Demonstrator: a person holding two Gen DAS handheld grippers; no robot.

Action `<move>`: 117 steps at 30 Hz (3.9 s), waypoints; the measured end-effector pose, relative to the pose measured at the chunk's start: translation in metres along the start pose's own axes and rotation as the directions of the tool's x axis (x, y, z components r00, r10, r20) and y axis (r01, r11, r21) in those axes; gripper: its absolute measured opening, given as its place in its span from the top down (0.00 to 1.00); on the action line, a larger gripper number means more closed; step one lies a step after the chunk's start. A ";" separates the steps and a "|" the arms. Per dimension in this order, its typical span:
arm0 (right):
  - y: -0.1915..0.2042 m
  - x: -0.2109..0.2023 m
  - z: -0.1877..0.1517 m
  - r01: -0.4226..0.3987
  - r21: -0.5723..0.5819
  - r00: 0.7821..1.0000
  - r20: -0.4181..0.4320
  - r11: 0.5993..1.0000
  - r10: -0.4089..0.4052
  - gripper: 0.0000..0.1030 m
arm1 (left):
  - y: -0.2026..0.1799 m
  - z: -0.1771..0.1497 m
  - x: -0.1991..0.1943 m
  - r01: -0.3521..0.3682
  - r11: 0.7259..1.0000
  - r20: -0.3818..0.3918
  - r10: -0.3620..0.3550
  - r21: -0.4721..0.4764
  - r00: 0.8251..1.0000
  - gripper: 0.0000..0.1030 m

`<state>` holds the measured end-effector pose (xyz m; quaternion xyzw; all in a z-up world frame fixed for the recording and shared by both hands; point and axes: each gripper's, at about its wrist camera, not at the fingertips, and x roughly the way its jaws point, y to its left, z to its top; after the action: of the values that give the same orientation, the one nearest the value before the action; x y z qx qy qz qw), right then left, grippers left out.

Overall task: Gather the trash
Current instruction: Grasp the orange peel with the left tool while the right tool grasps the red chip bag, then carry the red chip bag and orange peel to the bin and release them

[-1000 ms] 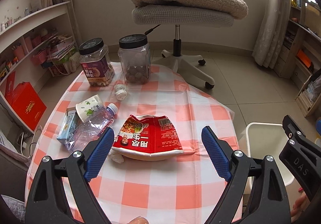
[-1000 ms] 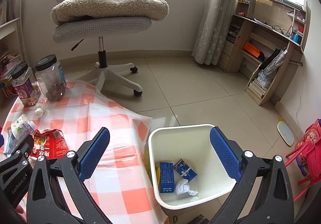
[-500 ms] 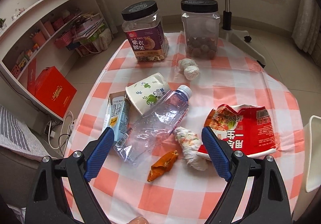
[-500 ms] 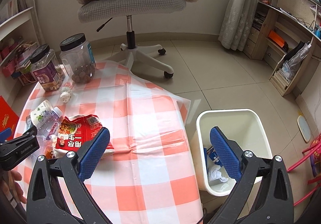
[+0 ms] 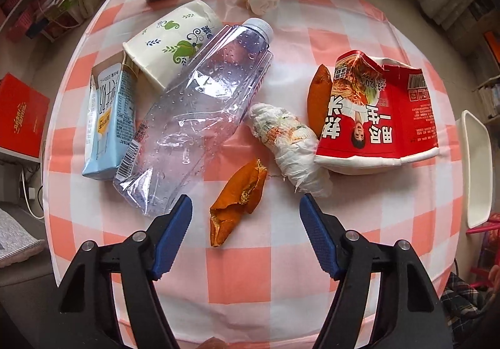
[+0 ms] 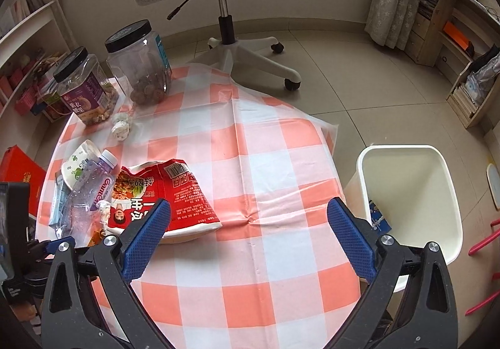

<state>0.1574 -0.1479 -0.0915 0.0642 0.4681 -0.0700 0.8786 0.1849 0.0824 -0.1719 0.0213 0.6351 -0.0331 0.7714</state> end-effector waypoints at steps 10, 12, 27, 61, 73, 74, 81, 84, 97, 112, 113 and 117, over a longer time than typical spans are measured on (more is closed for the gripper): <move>0.016 0.066 0.009 -0.091 -0.101 0.991 -0.110 0.991 0.080 0.07 | -0.009 -0.014 0.006 -0.025 1.000 -0.017 0.025 0.003 1.000 0.81; 0.015 0.084 0.007 -0.160 -0.070 0.975 -0.169 0.985 0.146 0.07 | -0.006 -0.018 -0.010 -0.006 1.000 0.010 0.007 -0.017 1.000 0.81; 0.042 0.073 -0.001 -0.396 0.017 0.897 -0.208 0.918 0.391 0.70 | 0.041 -0.025 -0.093 0.145 0.963 0.244 -0.088 -0.226 0.966 0.81; -0.033 -0.064 0.010 -0.224 -0.115 0.955 0.175 0.968 0.242 0.75 | -0.035 -0.034 -0.138 0.167 0.980 0.443 -0.103 -0.108 0.890 0.81; -0.140 -0.083 0.013 -0.064 0.030 0.969 0.242 0.998 0.055 0.75 | -0.088 -0.029 -0.131 0.180 0.983 0.436 -0.145 -0.040 0.888 0.81; -0.150 -0.084 0.013 -0.045 0.048 0.969 0.244 0.998 0.032 0.75 | -0.093 -0.029 -0.130 0.179 0.983 0.436 -0.147 -0.034 0.888 0.81; -0.214 -0.084 0.009 0.065 0.164 0.973 0.208 0.984 -0.099 0.74 | -0.130 -0.028 -0.126 0.201 0.979 0.421 -0.190 0.019 0.887 0.81; -0.233 -0.083 0.006 0.098 0.195 0.974 0.184 0.976 -0.135 0.73 | -0.148 -0.027 -0.128 0.227 0.973 0.420 -0.222 0.041 0.880 0.81; -0.292 -0.093 -0.007 0.265 0.260 0.930 0.185 0.929 -0.317 0.12 | -0.268 -0.027 -0.130 0.349 0.915 0.362 -0.402 0.203 0.841 0.81; -0.356 -0.109 -0.020 0.232 0.421 0.930 0.169 0.877 -0.327 0.08 | -0.366 -0.022 -0.112 0.374 0.867 0.272 -0.467 0.329 0.841 0.56; -0.358 -0.110 -0.020 0.229 0.428 0.930 0.168 0.874 -0.326 0.08 | -0.366 -0.022 -0.111 0.378 0.866 0.276 -0.470 0.327 0.838 0.53; -0.353 -0.109 -0.020 0.224 0.421 0.932 0.170 0.879 -0.319 0.08 | -0.359 -0.024 -0.114 0.390 0.862 0.270 -0.479 0.323 0.835 0.51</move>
<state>0.0159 -0.4842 -0.0286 0.1645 0.3418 -0.2934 0.8775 0.1119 -0.2709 -0.0615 -0.0316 0.4699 -0.2931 0.8320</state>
